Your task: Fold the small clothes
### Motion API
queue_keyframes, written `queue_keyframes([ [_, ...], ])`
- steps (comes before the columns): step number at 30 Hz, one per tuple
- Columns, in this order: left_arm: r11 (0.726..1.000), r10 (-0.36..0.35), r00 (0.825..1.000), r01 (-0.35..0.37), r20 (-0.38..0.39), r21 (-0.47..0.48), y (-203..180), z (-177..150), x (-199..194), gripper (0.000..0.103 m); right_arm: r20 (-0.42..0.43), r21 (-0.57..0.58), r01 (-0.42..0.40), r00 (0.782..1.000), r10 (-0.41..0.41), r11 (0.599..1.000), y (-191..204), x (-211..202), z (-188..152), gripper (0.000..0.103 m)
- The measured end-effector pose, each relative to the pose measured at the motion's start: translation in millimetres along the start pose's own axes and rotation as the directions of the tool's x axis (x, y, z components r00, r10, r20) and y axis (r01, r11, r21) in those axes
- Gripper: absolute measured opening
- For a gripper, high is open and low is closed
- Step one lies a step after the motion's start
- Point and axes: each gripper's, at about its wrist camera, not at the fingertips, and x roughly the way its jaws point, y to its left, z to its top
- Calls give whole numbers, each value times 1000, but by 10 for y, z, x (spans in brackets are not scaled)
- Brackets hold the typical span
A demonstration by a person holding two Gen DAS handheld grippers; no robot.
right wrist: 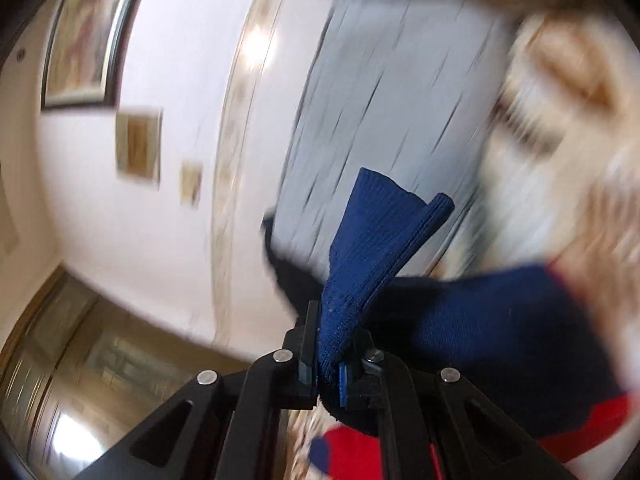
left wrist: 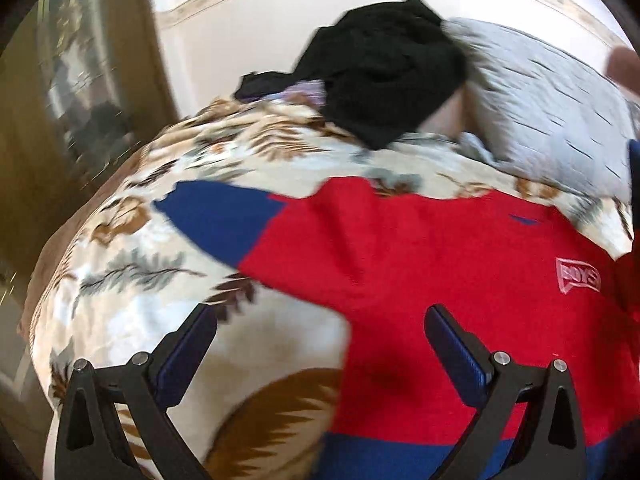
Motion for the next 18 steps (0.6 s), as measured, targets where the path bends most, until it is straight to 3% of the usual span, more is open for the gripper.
queue_keyframes([
  [4,997,58,998,-58,-6,-47,345,19,72,103,-200,-18,1,980,-4,1000,80,854,-790,13],
  [6,994,55,998,-56,-14,-95,504,39,96,103,-303,3,-3,953,4,1000,65,1094,-1210,33],
  [7,992,50,999,-52,-15,-118,561,48,102,103,-365,1,-2,931,2,1000,67,1198,-1383,65],
  [8,990,46,999,-47,-11,-134,596,56,101,103,-420,-6,-8,908,5,1000,81,1246,-1507,90],
  [9,990,40,999,-41,-9,-137,601,65,100,103,-435,-11,-12,900,6,1000,83,1266,-1523,90],
  [13,995,-14,1000,13,-9,-103,451,88,106,103,-400,-102,-5,916,-36,995,206,885,-1402,90],
  [15,994,-68,998,66,-17,-90,348,90,124,103,-338,-194,59,933,-123,979,314,565,-1342,90],
  [18,991,-116,993,115,-22,-72,176,107,174,101,-267,-314,176,927,-265,933,383,222,-1200,84],
])
